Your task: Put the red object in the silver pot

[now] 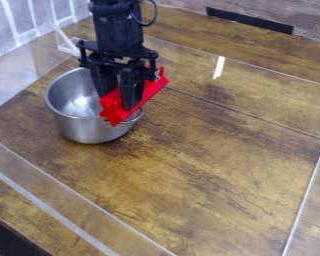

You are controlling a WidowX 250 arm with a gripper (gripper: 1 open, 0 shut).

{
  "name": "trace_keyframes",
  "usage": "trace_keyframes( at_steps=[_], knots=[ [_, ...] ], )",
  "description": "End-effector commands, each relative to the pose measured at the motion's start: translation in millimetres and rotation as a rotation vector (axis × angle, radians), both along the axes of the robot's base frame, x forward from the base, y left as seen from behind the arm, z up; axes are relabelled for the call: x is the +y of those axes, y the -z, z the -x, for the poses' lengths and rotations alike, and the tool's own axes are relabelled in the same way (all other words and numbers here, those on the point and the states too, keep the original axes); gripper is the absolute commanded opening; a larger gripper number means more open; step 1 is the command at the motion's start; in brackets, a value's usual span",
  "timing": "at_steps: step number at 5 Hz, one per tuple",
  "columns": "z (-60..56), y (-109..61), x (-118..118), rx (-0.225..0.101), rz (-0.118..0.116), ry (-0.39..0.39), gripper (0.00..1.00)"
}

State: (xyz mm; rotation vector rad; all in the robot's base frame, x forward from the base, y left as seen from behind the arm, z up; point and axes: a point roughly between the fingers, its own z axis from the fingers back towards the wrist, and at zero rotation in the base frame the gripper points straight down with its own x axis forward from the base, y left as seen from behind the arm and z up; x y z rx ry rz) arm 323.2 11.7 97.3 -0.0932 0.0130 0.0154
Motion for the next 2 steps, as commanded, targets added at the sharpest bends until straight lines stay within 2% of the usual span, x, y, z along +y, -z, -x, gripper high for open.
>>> trace_keyframes(
  at_steps=[1, 2],
  knots=[
    [-5.0, 4.0, 8.8, -0.037, -0.001, -0.019, 0.0],
    [-6.1, -4.5, 15.5, -0.039, 0.001, -0.003, 0.0]
  ],
)
